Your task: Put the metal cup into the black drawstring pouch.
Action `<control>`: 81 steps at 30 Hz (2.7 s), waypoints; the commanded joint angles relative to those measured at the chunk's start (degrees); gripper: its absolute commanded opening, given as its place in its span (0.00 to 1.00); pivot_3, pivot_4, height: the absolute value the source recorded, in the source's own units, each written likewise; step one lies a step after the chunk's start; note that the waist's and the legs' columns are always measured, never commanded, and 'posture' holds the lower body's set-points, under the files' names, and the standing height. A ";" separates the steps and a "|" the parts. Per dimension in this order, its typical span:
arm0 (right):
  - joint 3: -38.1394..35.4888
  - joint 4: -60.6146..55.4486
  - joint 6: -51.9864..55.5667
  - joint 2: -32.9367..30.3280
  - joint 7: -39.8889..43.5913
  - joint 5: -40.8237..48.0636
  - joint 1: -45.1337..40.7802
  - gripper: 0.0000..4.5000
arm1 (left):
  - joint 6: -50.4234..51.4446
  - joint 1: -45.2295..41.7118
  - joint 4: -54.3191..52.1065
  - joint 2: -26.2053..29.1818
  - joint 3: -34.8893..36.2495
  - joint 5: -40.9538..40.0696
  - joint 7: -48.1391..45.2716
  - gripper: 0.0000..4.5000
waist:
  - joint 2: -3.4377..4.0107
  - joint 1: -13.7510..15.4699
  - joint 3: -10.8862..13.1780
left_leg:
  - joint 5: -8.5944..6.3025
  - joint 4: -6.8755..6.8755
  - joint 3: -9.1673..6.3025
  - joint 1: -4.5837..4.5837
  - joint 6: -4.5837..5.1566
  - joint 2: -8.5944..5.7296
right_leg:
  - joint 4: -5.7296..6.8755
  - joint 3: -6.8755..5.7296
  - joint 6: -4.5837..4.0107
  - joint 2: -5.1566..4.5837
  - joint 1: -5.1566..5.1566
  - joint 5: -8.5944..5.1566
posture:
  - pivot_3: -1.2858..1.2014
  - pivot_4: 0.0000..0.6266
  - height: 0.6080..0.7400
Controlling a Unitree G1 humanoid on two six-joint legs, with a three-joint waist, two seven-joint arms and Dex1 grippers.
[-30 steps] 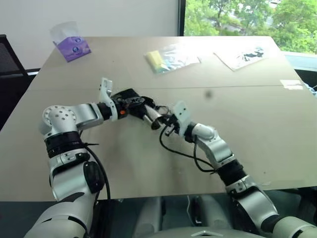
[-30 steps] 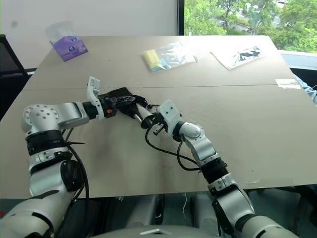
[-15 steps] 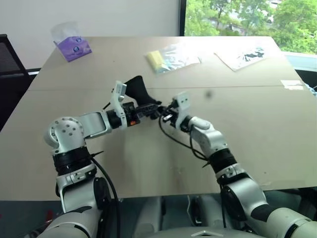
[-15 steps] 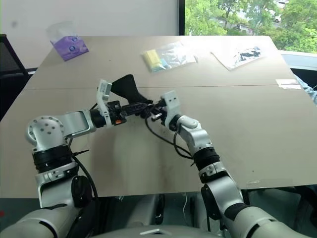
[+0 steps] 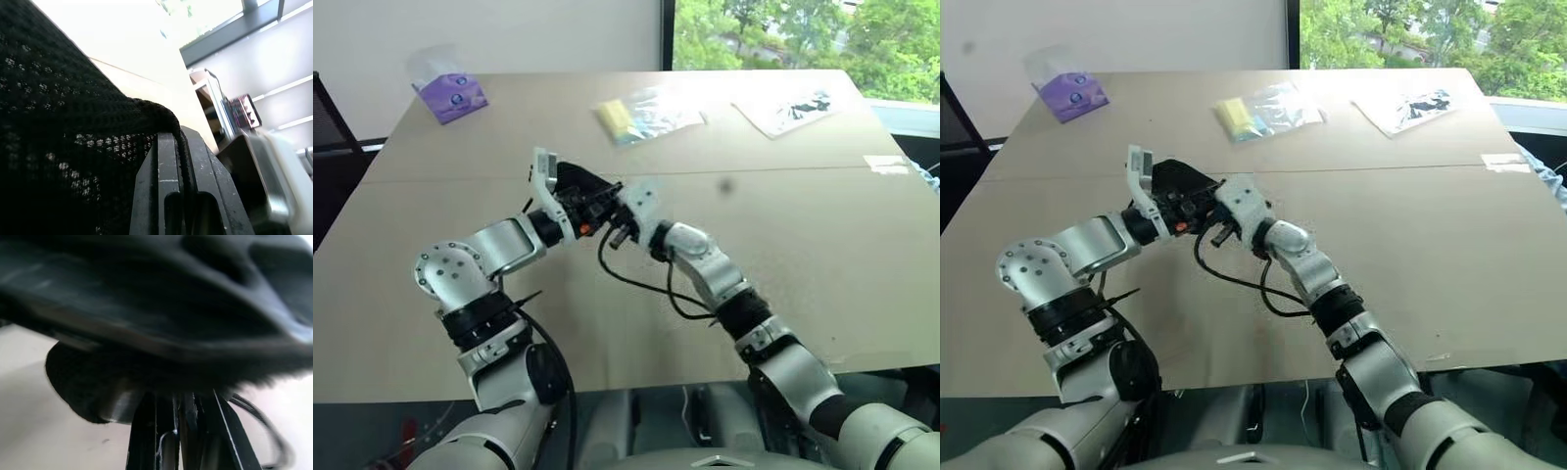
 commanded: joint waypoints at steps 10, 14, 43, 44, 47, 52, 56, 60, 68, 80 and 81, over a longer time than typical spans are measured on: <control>-10.07 -8.04 17.82 5.38 2.28 21.30 -0.65 0.02 | -3.46 0.59 -3.87 -2.75 -2.94 -9.85 4.45 0.00 | -0.03 -0.54 0.04 | 0.00 -0.10 -0.03 0.02 0.00 0.01 | -0.01 0.05 -0.03 0.02 0.01 -0.01 | 0.52 0.24 1.00; 3.55 -6.40 5.70 -0.04 5.38 5.21 1.04 0.02 | -6.90 0.36 -3.53 -3.44 -4.86 -11.19 5.93 0.00 | -0.04 -0.42 0.04 | 0.01 -0.19 0.18 0.02 -0.01 0.04 | 0.01 0.10 -0.02 0.09 -0.16 -0.01 | 0.52 0.24 1.00; -6.43 -44.05 35.03 -16.34 14.34 11.43 8.99 1.00 | -20.58 6.46 8.11 14.48 -15.94 -1.63 -11.49 0.00 | -0.04 0.14 0.06 | 0.03 -0.14 0.02 0.00 -0.04 -0.02 | -0.05 -0.11 -0.03 0.05 -0.07 -0.02 | 0.52 0.24 1.00; -6.56 -45.05 35.59 -17.17 13.76 11.20 9.42 1.00 | -20.86 5.75 9.04 15.59 -16.64 -0.94 -13.22 0.00 | -0.05 0.14 0.06 | 0.03 -0.14 0.02 -0.01 -0.03 -0.02 | -0.05 -0.11 -0.03 0.05 -0.07 -0.02 | 0.52 0.24 1.00; -5.01 -44.19 36.67 -19.94 12.16 8.50 10.78 1.00 | -21.28 3.92 11.54 18.59 -17.94 0.48 -17.76 0.00 | -0.05 -0.02 0.06 | 0.03 -0.16 0.01 0.00 -0.03 -0.02 | -0.06 -0.11 -0.03 0.05 -0.07 -0.02 | 0.52 0.24 1.00; 0.50 -27.17 25.24 -19.33 5.06 -1.53 9.39 1.00 | -21.09 1.22 15.16 24.01 -19.39 2.49 -25.18 0.00 | -0.04 -0.42 0.08 | 0.03 -0.18 0.08 0.01 -0.02 -0.01 | -0.06 -0.05 -0.03 0.07 -0.09 -0.02 | 0.52 0.24 1.00; -0.83 -12.53 14.82 -12.58 -0.46 -3.07 5.20 1.00 | -20.84 -0.47 15.99 25.83 -20.20 3.64 -27.67 0.00 | -0.04 -0.70 0.09 | 0.04 -0.24 0.15 0.03 -0.02 0.02 | -0.02 0.03 -0.03 0.12 -0.19 -0.02 | 0.52 0.24 1.00; -2.93 -4.23 9.54 -6.32 -1.28 -1.68 1.03 1.00 | -20.09 -1.39 15.64 26.43 -19.91 4.07 -28.11 0.00 | -0.04 -0.61 0.09 | 0.04 -0.26 0.18 0.00 -0.04 0.04 | -0.02 0.07 -0.03 0.11 -0.23 -0.02 | 0.52 0.24 1.00; -8.36 11.17 2.19 0.42 -4.95 -0.04 -5.91 0.84 | -18.20 0.49 11.60 26.39 -16.84 2.60 -25.66 0.00 | -0.04 -0.37 0.09 | 0.04 -0.31 0.15 -0.04 -0.04 0.02 | -0.05 0.04 -0.04 0.04 -0.27 -0.02 | 0.52 0.24 1.00; -11.97 14.67 -5.06 -2.56 -7.50 -2.43 -8.32 0.02 | -17.29 4.40 5.96 24.66 -12.55 0.06 -21.09 0.00 | -0.04 -0.52 0.09 | 0.04 -0.35 0.17 -0.04 -0.05 0.02 | -0.03 0.08 -0.04 0.02 -0.31 -0.02 | 0.52 0.24 1.00; -11.62 12.66 -5.16 -3.94 -7.64 -3.35 -7.78 0.02 | -18.20 5.42 4.69 24.02 -12.36 -0.07 -20.72 0.00 | -0.04 -0.50 0.09 | 0.04 -0.36 0.18 -0.04 -0.05 0.02 | -0.03 0.09 -0.04 0.02 -0.31 -0.02 | 0.52 0.24 1.00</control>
